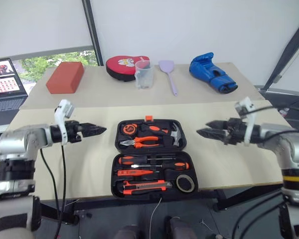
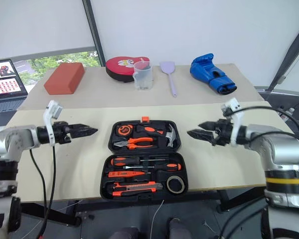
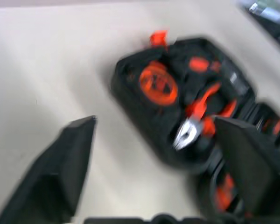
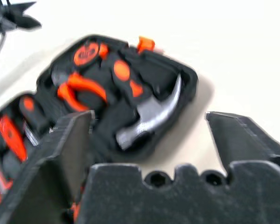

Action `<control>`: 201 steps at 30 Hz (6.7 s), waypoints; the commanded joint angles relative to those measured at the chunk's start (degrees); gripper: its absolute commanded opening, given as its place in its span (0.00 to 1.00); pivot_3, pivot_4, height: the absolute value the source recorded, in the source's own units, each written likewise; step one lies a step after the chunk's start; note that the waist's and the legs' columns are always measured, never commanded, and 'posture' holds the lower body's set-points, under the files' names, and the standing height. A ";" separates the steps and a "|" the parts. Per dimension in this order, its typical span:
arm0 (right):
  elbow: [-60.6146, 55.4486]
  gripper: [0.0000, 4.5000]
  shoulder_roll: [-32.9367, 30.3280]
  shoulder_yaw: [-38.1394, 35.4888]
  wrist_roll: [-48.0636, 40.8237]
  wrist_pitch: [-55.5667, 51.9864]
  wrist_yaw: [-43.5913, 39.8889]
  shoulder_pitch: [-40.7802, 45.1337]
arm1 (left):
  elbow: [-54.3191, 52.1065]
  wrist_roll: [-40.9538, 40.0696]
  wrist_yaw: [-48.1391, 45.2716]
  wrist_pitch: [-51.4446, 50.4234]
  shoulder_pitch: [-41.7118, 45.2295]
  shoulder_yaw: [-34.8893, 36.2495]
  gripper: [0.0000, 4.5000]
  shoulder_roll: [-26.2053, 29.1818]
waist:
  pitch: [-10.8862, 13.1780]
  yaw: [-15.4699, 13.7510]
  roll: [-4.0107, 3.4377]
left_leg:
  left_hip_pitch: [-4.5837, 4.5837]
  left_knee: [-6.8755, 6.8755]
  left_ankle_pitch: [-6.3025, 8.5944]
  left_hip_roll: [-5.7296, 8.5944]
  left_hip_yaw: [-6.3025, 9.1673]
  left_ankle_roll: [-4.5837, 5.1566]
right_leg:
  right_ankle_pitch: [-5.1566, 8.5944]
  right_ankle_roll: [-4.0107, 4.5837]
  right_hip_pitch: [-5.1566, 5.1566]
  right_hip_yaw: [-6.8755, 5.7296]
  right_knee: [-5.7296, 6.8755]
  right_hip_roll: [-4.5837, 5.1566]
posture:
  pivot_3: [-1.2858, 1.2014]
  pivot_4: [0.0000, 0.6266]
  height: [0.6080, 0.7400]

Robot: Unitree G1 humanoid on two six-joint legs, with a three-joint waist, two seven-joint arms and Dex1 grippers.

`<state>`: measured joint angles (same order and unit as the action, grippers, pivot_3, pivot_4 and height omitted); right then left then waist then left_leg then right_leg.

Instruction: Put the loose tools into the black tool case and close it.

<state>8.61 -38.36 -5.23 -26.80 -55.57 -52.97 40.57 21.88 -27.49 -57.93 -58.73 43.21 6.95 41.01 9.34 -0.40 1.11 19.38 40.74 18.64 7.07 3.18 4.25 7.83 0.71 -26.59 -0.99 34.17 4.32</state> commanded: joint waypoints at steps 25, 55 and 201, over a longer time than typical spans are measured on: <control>10.56 0.00 11.17 8.22 10.57 6.35 9.50 8.85 | 0.97 7.17 3.76 9.36 0.51 -7.02 0.00 -7.51 | -0.24 1.09 -0.18 | 0.79 0.45 -0.06 0.17 0.02 -0.04 | -0.02 0.02 -0.85 0.01 0.81 0.10 | 0.52 0.24 1.00; -21.71 0.44 -4.80 -4.65 7.78 39.88 5.67 -26.31 | -35.73 -11.21 6.45 15.84 -30.39 12.25 0.65 3.74 | -0.20 1.12 -0.19 | 0.00 -0.01 -0.02 0.10 -0.12 0.02 | 0.01 0.06 -0.51 0.19 0.40 -0.13 | 0.52 0.24 1.00; -30.38 0.42 -21.67 -11.62 -11.58 14.18 -14.49 -28.86 | -10.23 12.10 -29.55 36.01 -4.30 -14.28 0.44 3.41 | -1.05 1.43 -0.23 | -0.56 -0.05 0.42 -0.03 -0.14 0.45 | 0.01 -0.32 0.17 0.13 -0.14 -0.23 | 0.52 0.24 1.00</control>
<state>-22.91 -57.83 -12.74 -35.52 -41.73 -63.13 10.31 16.46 -11.88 -85.16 -18.14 40.41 -11.08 40.93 8.29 1.03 0.87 18.82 40.66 19.08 7.01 3.04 4.67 7.88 0.46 -26.49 -0.83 34.03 4.01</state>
